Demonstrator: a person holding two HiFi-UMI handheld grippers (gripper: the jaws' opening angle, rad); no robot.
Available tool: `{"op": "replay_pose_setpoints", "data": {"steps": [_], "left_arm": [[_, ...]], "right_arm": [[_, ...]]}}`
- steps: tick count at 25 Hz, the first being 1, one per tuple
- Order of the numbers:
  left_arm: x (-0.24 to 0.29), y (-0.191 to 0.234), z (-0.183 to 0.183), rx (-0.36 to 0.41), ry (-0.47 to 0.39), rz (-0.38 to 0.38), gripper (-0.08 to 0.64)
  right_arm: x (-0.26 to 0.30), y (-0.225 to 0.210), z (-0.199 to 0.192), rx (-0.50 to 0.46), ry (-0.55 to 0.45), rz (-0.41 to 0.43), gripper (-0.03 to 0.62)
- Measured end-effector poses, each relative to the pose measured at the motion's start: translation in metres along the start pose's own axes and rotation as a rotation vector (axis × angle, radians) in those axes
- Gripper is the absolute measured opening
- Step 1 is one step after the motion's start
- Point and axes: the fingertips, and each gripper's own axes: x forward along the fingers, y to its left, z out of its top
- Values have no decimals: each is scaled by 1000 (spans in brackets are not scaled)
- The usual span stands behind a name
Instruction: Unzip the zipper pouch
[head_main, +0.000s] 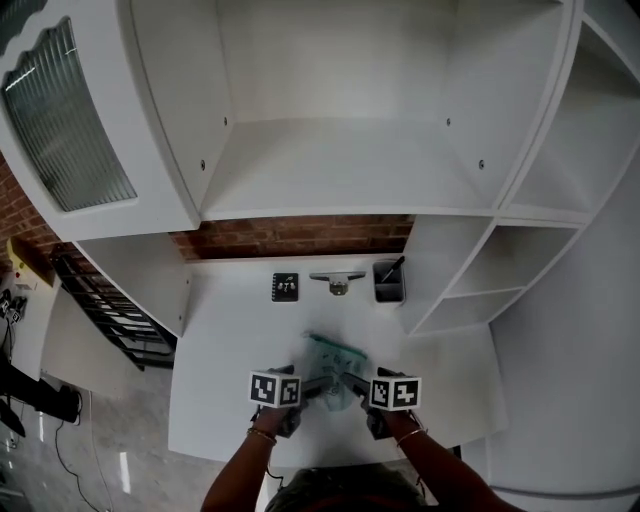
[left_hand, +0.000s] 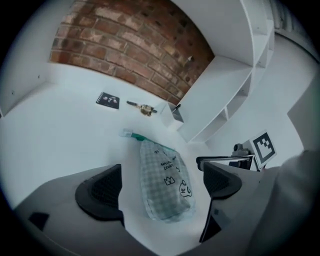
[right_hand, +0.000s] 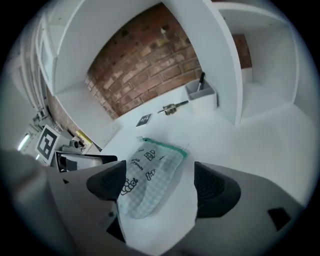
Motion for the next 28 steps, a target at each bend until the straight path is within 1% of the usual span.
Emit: {"op": "replay_pose_setpoints", "data": {"steps": [2,6,9,12,13,15,17,18,19,20,21,22,23,24,25,28], "left_arm": [[11,5,-1,-25,53,-13,450],[28,7,-10,-41,148,-44,414],[38,9,-17,-58,193,-51,372],[44,12,-21,-77,224,-53,312],[44,13,-21,-81,228,-51,304],[44,15,-20,-91,236,-50,294],[45,16,-19,-103,239,-51,281],[46,14,-19,-108,240,-60,276],[48,9,-20,-115,242,-77,264],[51,4,-21,-120,243,-95,236],[54,-2,-22,-118,241,-107,225],[57,-7,-22,-107,236,-109,217],[59,-12,-21,-89,228,-104,198],[61,-15,-19,-71,218,-95,149],[62,-17,-17,-58,209,-88,129],[59,-18,-12,-61,172,-97,101]], "right_arm": [[11,-2,-1,62,51,10,411],[27,-4,-8,110,147,2,363],[37,-9,-12,145,185,-19,303],[44,-13,-17,174,214,-49,270],[44,-14,-17,177,219,-63,248],[44,-18,-17,182,220,-91,234],[44,-24,-17,178,222,-136,182],[43,-25,-18,167,228,-160,169],[43,-26,-18,151,237,-182,159],[43,-26,-20,136,246,-195,140],[45,-24,-21,128,253,-198,89],[46,-21,-23,127,255,-197,18],[47,-18,-23,122,250,-197,14],[47,-16,-22,104,238,-200,11],[46,-14,-19,78,221,-201,11],[40,-8,-9,15,152,-177,9]]}}
